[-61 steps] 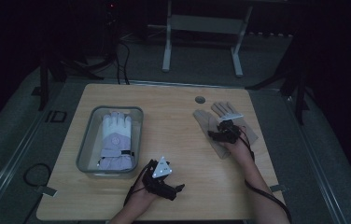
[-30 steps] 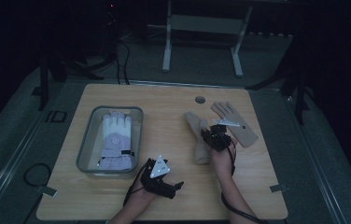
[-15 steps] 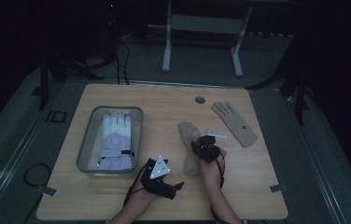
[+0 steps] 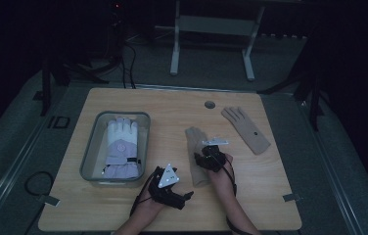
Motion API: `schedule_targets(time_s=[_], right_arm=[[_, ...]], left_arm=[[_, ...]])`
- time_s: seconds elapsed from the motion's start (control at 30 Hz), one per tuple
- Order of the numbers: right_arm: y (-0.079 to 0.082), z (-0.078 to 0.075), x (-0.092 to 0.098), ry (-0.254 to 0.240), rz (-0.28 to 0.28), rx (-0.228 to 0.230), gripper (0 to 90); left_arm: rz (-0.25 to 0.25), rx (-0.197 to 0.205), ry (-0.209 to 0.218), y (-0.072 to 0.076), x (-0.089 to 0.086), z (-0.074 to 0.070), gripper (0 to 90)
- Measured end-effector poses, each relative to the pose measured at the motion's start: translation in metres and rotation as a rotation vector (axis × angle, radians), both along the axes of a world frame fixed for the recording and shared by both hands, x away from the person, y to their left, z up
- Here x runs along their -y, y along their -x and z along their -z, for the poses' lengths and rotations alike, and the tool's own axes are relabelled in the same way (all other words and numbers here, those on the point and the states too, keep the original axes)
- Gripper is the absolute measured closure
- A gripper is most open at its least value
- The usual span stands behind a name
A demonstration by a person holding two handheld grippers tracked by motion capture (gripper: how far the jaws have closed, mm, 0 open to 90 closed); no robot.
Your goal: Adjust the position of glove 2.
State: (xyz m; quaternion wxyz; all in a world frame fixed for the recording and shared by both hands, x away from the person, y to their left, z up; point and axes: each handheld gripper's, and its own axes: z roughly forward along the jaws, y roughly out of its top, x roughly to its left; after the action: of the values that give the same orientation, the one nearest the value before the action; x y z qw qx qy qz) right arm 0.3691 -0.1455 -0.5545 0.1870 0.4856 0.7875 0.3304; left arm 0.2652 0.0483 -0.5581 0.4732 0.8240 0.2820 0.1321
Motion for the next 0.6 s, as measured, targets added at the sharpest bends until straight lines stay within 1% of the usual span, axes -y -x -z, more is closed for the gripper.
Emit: schedule_targets(time_s=[0.1,0.27,0.3,0.37,0.4,0.47,0.6], right_arm=[[0.0,0.003,-0.002,-0.019,0.037,0.022,55.4],[-0.002,0.006,-0.013,-0.011,0.122,0.057,54.0],[-0.002,0.006,-0.016,-0.007,0.141,0.056,53.8],[-0.003,0.005,-0.021,0.001,0.158,0.052,53.5],[-0.004,0.005,-0.023,-0.005,0.172,0.048,53.4],[-0.005,0.005,-0.025,-0.009,0.183,0.048,53.4],[-0.006,0.004,-0.025,-0.024,0.175,0.044,51.3]], left_arm=[[-0.001,0.001,0.003,0.0,0.0,0.0,1.3],[0.001,0.002,0.003,0.0,0.0,0.0,1.3],[0.003,0.002,0.001,0.0,0.0,0.0,1.3],[0.006,0.005,-0.003,0.001,0.0,0.0,1.3],[0.006,0.006,-0.004,0.001,0.0,0.0,1.3],[0.007,0.004,-0.003,0.001,0.0,0.0,1.3],[0.008,0.005,-0.003,0.001,0.0,0.0,1.3]])
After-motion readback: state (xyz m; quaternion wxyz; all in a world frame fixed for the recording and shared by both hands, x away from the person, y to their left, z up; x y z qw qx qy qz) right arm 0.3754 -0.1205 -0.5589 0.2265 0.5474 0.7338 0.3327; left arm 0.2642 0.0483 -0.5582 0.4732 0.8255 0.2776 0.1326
